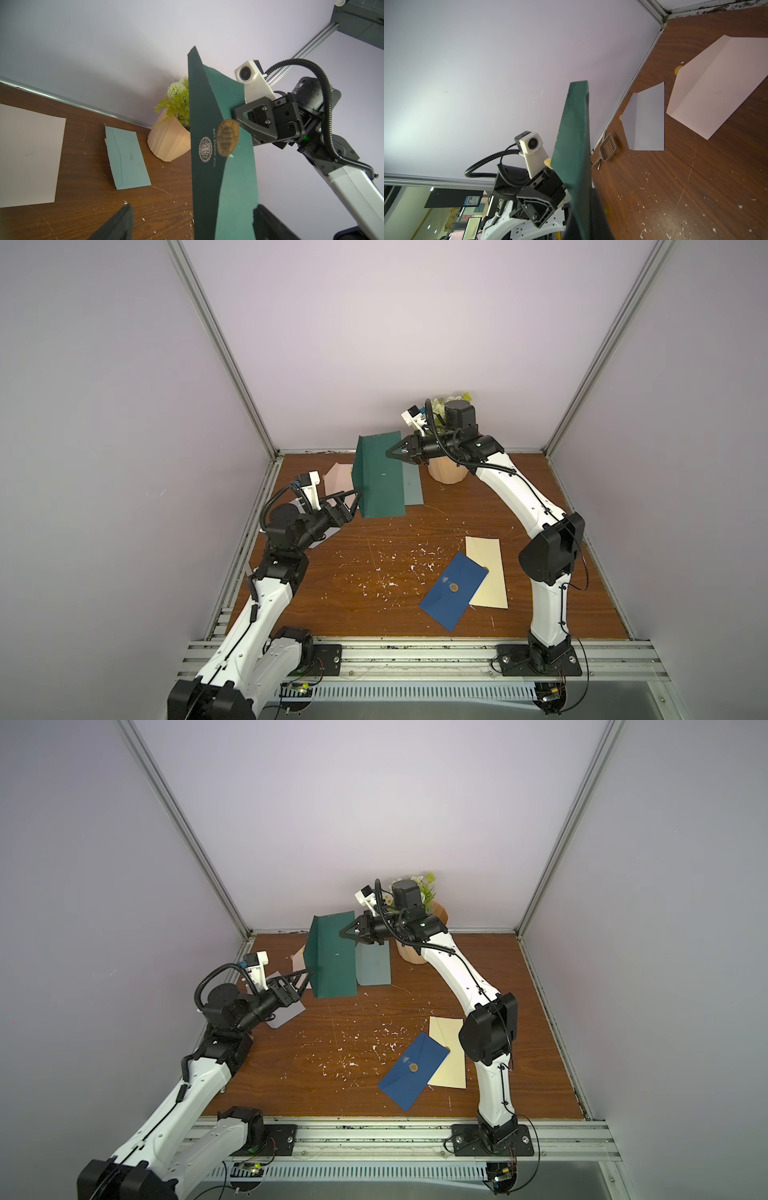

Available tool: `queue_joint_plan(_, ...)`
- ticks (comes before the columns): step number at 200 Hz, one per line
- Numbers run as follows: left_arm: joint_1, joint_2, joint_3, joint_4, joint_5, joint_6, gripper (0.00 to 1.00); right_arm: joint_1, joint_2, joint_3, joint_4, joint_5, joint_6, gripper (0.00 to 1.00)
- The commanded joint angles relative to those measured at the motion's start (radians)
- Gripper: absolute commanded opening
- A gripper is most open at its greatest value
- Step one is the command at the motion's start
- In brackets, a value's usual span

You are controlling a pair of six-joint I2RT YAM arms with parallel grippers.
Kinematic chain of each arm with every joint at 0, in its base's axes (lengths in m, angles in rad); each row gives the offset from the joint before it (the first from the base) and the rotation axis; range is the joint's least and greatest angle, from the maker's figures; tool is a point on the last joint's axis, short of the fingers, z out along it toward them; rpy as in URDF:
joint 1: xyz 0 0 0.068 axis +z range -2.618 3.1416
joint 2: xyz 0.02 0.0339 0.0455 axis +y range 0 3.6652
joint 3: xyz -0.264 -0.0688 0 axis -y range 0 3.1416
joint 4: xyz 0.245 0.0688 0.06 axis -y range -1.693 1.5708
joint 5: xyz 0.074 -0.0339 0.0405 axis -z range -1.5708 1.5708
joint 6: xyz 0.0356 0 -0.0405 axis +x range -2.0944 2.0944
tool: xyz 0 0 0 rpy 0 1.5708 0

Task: Open the envelope
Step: Place the envelope at the center of the board.

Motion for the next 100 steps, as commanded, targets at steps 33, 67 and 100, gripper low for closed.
queue_joint_plan(33,0.01,0.083,0.048,0.176,0.066,-0.053,0.78,0.009,-0.072,-0.045,0.187,-0.1,0.1,0.0)
queue_joint_plan(67,0.011,0.123,0.051,0.271,0.103,-0.088,0.56,0.012,-0.08,-0.074,0.25,-0.124,0.142,0.0)
queue_joint_plan(100,0.011,0.143,0.033,0.386,0.139,-0.145,0.52,0.01,-0.078,-0.085,0.265,-0.13,0.146,0.0)
